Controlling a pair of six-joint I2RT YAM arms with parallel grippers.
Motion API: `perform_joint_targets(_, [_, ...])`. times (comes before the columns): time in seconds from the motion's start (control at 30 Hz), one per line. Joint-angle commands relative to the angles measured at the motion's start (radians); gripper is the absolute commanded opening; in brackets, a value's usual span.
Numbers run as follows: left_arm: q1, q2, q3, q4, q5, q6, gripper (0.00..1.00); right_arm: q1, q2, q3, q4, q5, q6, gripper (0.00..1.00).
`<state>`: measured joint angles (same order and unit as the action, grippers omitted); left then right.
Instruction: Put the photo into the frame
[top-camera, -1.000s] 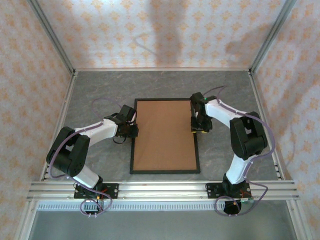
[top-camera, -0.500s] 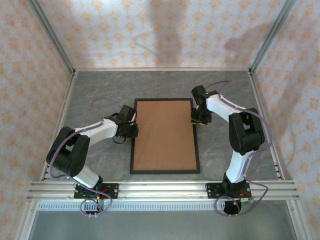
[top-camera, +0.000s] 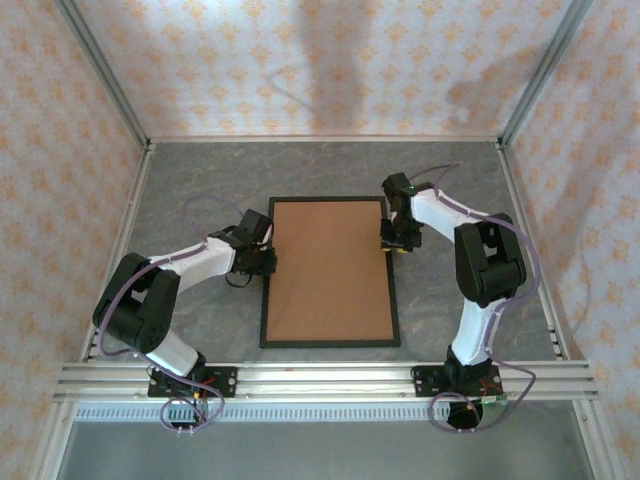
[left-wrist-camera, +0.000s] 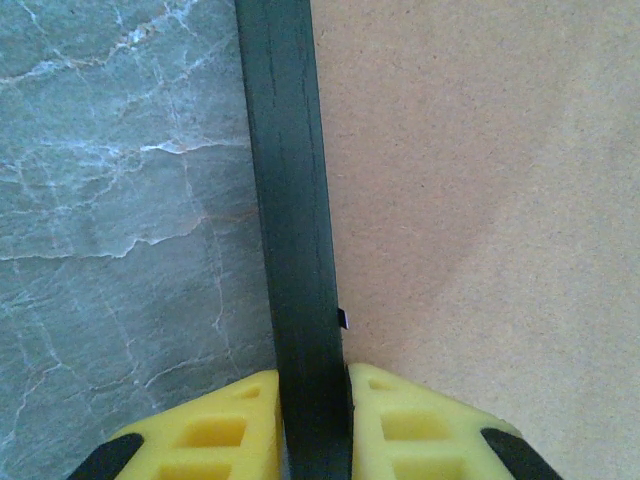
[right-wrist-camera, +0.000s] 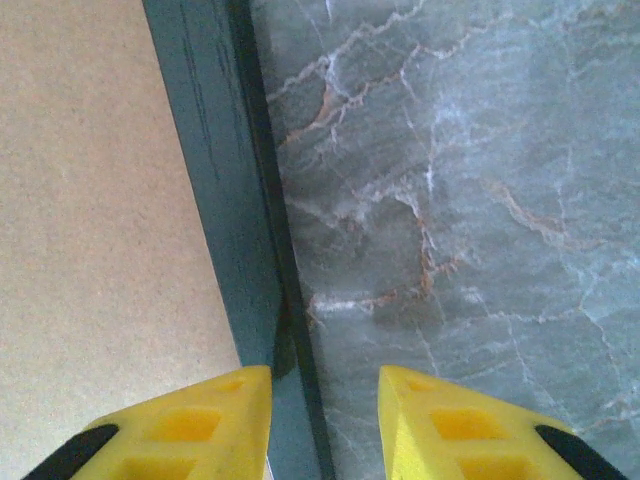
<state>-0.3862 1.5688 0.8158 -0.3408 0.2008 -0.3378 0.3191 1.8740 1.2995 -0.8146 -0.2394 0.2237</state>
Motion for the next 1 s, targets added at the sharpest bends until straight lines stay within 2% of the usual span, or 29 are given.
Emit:
perform_joint_targets(0.0, [-0.006, 0.017, 0.011, -0.018, -0.012, 0.021, 0.19, 0.001, -0.062, -0.016, -0.054, 0.019, -0.014, 0.33])
perform_joint_targets(0.97, [-0.006, 0.029, 0.011, -0.008, -0.003, 0.021, 0.19, 0.040, 0.039, -0.031, -0.005, -0.029, 0.000, 0.32])
